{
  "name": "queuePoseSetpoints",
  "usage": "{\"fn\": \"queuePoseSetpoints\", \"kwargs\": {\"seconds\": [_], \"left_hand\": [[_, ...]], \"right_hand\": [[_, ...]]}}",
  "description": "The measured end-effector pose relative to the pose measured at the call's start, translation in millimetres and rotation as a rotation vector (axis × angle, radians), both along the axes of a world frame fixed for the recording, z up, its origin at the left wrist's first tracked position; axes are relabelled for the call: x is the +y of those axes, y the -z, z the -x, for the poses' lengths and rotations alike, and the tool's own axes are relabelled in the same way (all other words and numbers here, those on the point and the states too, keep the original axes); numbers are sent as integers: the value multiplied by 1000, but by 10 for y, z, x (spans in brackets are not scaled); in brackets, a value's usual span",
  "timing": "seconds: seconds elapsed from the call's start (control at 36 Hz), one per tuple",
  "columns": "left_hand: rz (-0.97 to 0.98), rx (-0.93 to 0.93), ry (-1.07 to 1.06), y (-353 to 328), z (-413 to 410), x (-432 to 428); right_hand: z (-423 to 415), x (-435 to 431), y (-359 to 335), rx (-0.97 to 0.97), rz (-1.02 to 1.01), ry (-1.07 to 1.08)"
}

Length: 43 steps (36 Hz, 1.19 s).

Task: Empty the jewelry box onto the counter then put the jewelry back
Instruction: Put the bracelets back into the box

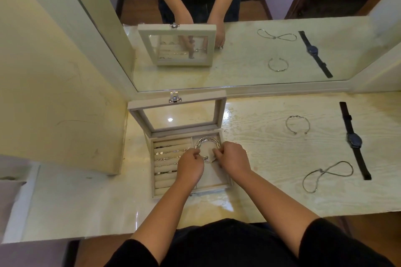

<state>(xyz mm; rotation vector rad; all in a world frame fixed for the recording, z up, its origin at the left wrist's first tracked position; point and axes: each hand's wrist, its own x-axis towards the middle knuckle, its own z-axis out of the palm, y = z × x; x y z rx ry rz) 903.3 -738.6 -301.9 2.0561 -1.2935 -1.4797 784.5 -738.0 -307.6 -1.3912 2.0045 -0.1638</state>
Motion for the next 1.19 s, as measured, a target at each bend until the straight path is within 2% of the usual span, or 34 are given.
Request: {"fn": "queuePoseSetpoints", "kwargs": {"seconds": [0.14,0.31,0.42,0.75,1.19], "left_hand": [[53,74,-38,-42,128,23],[161,202,-15,-108,378,74],[145,261,8,-137,587,130],[99,251,231,-26,1111,339],[3,168,403,212,1818,546]], "right_hand": [[78,83,-31,-149,58,97],[277,211,-85,-197,143,199],[439,306,-77,-216,167,253],[991,603,-4,-206,163,371],[1770,968,115,-96,141,477]]}}
